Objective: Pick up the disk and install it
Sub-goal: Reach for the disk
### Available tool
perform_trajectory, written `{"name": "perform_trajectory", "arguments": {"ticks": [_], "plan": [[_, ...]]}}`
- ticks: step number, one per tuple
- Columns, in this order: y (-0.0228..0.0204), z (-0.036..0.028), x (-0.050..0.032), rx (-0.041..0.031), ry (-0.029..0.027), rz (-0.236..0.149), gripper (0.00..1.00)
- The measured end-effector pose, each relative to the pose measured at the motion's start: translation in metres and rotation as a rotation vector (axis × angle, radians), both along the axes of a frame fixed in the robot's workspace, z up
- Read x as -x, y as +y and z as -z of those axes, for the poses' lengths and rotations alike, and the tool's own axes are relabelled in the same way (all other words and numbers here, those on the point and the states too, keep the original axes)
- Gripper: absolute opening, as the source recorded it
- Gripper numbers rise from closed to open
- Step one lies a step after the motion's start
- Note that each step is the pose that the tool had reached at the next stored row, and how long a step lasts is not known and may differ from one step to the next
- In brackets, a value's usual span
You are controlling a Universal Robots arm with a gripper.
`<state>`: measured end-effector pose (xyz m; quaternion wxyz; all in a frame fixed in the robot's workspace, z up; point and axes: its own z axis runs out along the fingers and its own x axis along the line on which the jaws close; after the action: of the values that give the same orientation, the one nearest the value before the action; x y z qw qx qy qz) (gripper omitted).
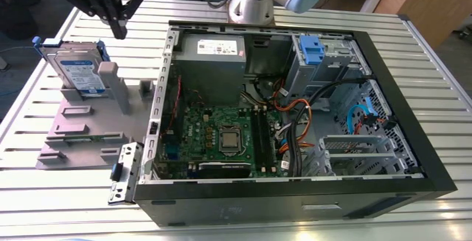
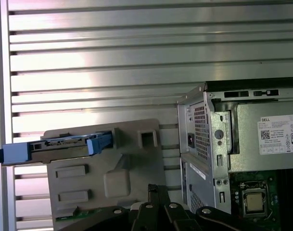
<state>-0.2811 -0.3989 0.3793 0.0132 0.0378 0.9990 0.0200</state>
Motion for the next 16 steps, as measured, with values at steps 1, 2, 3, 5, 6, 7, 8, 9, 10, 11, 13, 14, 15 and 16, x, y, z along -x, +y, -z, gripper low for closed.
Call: {"name": "perform_trajectory", "arguments": {"ticks": [1, 2, 3, 5, 6, 7, 8, 9, 10, 11, 13, 14, 15, 16], "plan": [[0.0, 0.0, 0.0003, 0.0, 0.0, 0.0, 0.11], [0.0, 0.0, 0.0005, 0.0, 0.0, 0.0, 0.11], [0.0, 0.0, 0.0008, 0.0, 0.0, 0.0, 0.11], [0.0, 0.0001, 0.0012, 0.0, 0.0, 0.0, 0.11], [0.0, 0.0001, 0.0015, 0.0, 0.0, 0.0, 0.11], [0.0, 0.0001, 0.0017, 0.0, 0.0, 0.0, 0.11], [0.0, 0.0001, 0.002, 0.0, 0.0, 0.0, 0.11], [0.0, 0.0001, 0.0022, 0.0, 0.0, 0.0, 0.11], [0.0, 0.0001, 0.0025, 0.0, 0.0, 0.0, 0.11], [0.0, 0.0001, 0.0027, 0.0, 0.0, 0.0, 0.11], [0.0, 0.0001, 0.0031, 0.0, 0.0001, 0.0, 0.11], [0.0, 0.0001, 0.0034, 0.0, 0.0, 0.0, 0.11], [0.0, 0.0001, 0.0036, 0.0, 0.0001, 0.0, 0.11], [0.0, 0.0002, 0.0038, 0.0, 0.0, 0.0, 0.11]]}}
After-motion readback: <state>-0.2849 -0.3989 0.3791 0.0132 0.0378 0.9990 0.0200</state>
